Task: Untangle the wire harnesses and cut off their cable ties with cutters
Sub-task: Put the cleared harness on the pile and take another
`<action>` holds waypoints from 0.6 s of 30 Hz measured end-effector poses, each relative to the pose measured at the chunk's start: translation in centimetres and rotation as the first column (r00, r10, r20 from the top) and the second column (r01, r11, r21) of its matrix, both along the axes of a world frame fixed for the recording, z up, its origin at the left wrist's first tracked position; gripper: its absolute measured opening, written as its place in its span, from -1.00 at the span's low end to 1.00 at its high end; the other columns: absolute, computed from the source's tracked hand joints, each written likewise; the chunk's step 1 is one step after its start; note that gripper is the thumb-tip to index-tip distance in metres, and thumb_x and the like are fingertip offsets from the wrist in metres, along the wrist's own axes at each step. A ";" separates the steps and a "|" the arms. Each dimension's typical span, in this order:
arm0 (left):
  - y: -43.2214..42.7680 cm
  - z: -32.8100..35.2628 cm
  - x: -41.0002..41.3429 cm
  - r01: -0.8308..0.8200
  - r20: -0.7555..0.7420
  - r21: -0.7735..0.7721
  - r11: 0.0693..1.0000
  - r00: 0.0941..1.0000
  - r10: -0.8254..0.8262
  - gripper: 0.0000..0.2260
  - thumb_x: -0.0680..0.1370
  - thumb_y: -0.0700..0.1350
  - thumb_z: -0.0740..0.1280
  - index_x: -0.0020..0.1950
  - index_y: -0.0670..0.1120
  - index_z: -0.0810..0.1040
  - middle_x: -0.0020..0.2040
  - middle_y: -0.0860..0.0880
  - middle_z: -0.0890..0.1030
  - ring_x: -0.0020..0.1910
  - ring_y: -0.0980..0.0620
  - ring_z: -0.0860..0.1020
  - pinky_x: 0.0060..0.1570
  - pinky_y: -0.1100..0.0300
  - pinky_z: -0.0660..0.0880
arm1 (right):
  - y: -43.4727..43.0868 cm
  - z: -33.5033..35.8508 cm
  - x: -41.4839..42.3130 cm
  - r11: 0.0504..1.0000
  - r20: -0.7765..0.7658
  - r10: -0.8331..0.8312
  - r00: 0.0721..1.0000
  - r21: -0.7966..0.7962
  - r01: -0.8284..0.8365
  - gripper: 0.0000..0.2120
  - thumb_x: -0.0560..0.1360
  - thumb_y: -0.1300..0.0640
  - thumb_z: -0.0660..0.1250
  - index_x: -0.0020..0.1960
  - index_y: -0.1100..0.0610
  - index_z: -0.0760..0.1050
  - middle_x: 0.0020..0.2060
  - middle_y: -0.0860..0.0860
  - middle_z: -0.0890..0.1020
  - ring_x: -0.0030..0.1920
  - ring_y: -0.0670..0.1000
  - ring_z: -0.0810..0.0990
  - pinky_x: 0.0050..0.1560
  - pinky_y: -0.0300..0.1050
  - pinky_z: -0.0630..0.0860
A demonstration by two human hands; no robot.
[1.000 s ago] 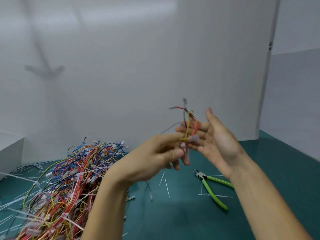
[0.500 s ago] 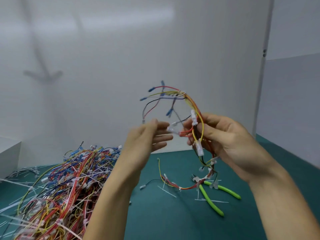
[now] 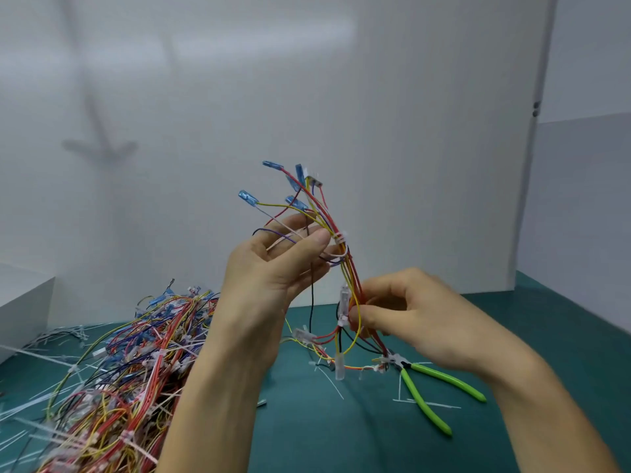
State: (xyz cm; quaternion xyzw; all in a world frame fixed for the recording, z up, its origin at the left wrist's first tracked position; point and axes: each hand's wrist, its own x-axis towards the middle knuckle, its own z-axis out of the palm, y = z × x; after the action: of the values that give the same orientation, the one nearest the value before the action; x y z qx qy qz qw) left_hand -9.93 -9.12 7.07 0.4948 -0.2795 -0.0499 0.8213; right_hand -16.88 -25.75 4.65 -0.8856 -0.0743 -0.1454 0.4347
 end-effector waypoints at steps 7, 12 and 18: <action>0.1 -0.1 0.0 0.007 0.030 -0.020 1.000 1.000 -0.006 -0.68 0.29 -0.23 0.45 0.03 -0.15 0.57 -0.16 -0.07 0.72 -0.18 -0.01 0.70 -0.21 0.26 0.60 | -0.2 1.1 -1.0 0.996 0.043 0.013 0.999 0.089 -0.017 -0.77 0.57 0.24 0.31 0.03 -0.08 0.62 -0.10 -0.10 0.72 -0.12 -0.07 0.71 -0.05 -0.13 0.63; -0.6 -0.1 -0.7 -0.008 0.076 -0.027 1.000 0.997 0.010 -0.66 0.28 -0.22 0.45 0.04 -0.17 0.56 -0.19 -0.06 0.72 -0.21 0.00 0.70 -0.23 0.26 0.60 | 1.0 1.8 -1.6 0.980 0.194 -0.040 0.980 0.198 0.001 -0.80 0.50 -0.12 0.36 -0.06 -0.03 0.67 -0.15 -0.09 0.73 -0.13 -0.09 0.71 -0.14 -0.15 0.65; -0.3 0.0 -0.9 -0.005 0.062 0.021 1.000 0.998 0.004 -0.74 0.41 -0.08 0.44 0.07 -0.09 0.58 -0.06 -0.06 0.74 -0.13 -0.02 0.72 -0.22 0.24 0.60 | 1.7 1.7 -1.1 0.962 0.304 -0.215 0.928 0.229 0.148 -0.95 0.48 0.07 0.45 -0.16 0.02 0.66 -0.27 -0.10 0.73 -0.23 -0.05 0.70 -0.18 0.02 0.66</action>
State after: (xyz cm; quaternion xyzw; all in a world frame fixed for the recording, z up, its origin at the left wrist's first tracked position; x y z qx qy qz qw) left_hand -10.85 -9.45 7.11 0.5052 -0.3031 -0.0357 0.8072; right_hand -17.98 -24.06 6.34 -0.8038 -0.0474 -0.3362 0.4886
